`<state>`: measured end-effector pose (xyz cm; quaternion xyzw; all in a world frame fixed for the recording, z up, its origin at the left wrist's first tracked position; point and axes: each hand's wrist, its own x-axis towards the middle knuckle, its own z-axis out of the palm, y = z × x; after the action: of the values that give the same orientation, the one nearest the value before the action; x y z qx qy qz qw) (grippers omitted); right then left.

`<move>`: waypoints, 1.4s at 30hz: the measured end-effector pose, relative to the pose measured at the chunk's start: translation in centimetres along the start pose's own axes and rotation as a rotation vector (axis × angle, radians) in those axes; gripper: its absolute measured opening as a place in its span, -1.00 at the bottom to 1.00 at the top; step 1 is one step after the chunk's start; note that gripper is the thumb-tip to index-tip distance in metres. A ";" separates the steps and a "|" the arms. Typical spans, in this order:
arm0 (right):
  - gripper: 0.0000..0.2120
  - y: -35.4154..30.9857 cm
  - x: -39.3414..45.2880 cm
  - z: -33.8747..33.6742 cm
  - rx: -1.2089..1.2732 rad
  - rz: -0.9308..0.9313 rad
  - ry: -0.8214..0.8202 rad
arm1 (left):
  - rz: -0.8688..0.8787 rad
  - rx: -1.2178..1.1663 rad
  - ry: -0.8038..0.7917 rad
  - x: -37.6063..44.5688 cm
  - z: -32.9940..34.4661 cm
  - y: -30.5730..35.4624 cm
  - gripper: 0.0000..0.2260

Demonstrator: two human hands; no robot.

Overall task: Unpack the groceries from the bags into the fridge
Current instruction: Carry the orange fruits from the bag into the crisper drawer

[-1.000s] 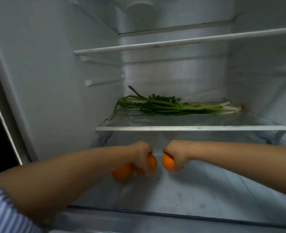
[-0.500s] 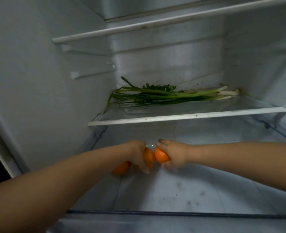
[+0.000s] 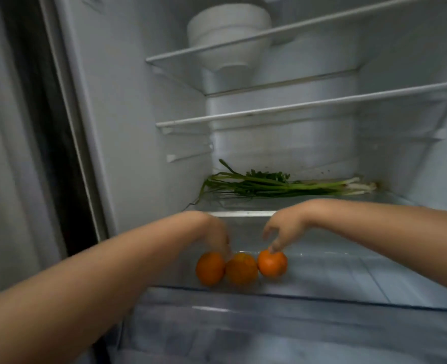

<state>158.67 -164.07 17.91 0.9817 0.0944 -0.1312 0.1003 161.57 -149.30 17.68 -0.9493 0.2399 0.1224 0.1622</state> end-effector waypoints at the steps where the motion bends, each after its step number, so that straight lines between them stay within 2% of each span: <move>1: -0.51 -0.5 -1.5 -0.4 0.001 0.008 0.036 | -0.005 -0.015 0.037 -1.3 0.1 0.2 -0.54; 5: -0.55 -3.3 -7.7 0.1 0.019 0.083 0.242 | -0.024 -0.083 0.316 -7.3 1.7 1.5 -0.63; 8: -0.61 -6.2 -12.1 2.5 0.081 0.195 0.471 | -0.046 -0.195 0.569 -12.4 4.5 2.1 -0.70; 10: -0.62 -8.6 -14.9 4.7 0.137 0.248 0.591 | -0.058 -0.268 0.653 -16.1 6.8 2.4 -0.70; 13: -0.58 -13.0 -18.7 8.1 0.141 0.257 0.647 | -0.084 -0.287 0.694 -21.3 11.0 3.0 -0.71; 15: -0.59 -16.0 -21.1 9.8 0.119 0.234 0.698 | -0.107 -0.293 0.671 -24.8 14.1 3.1 -0.70; 18: -0.58 -20.6 -24.1 11.9 0.141 0.161 0.659 | -0.170 -0.285 0.589 -30.0 18.6 3.0 -0.71; 22: -0.68 -26.3 -27.2 13.6 -0.010 0.061 0.652 | -0.307 -0.275 0.520 -37.3 24.5 2.2 -0.69; 28: -0.65 -36.7 -30.9 16.0 0.149 -0.169 0.680 | -0.607 -0.288 0.408 -49.5 34.8 1.7 -0.70; 36: -0.70 -54.0 -38.0 23.1 0.318 -0.475 0.504 | -0.925 -0.347 0.207 -68.4 47.8 4.6 -0.71; 42: -0.66 -66.4 -44.4 27.2 0.335 -0.664 0.384 | -1.113 -0.427 0.062 -80.7 56.2 5.1 -0.69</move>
<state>96.05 -113.32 -6.98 0.9074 0.4000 0.0153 -0.1279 81.40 -99.42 -10.09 -0.9471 -0.3188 0.0369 0.0005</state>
